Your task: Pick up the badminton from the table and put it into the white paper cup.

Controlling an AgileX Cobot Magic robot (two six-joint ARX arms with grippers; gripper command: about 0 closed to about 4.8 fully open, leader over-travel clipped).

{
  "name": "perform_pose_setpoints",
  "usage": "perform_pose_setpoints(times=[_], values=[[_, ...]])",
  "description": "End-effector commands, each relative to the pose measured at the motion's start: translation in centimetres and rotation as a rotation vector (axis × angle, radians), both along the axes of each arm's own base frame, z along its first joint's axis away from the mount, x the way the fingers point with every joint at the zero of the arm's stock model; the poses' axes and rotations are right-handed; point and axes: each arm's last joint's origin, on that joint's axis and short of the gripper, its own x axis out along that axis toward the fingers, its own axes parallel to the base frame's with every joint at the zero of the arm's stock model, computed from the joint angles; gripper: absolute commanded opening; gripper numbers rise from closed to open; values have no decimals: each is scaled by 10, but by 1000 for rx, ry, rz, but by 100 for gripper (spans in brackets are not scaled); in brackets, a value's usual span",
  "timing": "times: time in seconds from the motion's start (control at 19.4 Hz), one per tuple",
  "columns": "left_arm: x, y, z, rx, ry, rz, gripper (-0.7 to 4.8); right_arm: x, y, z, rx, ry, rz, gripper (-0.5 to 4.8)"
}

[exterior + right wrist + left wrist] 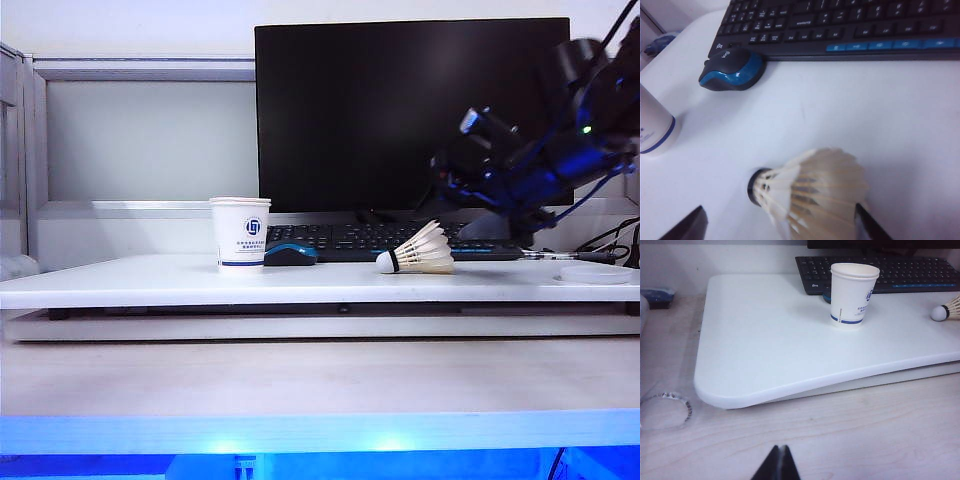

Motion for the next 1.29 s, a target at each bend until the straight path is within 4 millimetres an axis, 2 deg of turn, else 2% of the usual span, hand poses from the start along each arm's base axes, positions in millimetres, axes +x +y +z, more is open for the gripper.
perform_pose_setpoints(times=[0.05,0.15,0.21,0.26,0.31,0.51,0.67,1.13,1.29], values=[[0,0,-2,1,20,-6,-2,8,3,-1,26,6,2,322],[0,0,-2,1,20,-5,-2,9,3,-5,41,23,-4,202],[0,0,-2,3,19,-3,-2,9,3,-5,42,25,0,84],[0,0,-2,3,19,-3,-2,9,4,-5,43,23,4,20],[0,0,-2,5,19,-3,-2,9,4,-4,46,11,8,-8],[0,0,-2,6,19,1,-2,10,5,2,77,-31,45,-8],[0,0,-2,6,20,1,-2,11,16,13,156,-33,153,-8],[0,0,-2,6,20,4,-2,15,66,76,198,-219,308,-9],[0,0,-2,6,21,4,-2,14,81,89,201,-190,349,-9]])
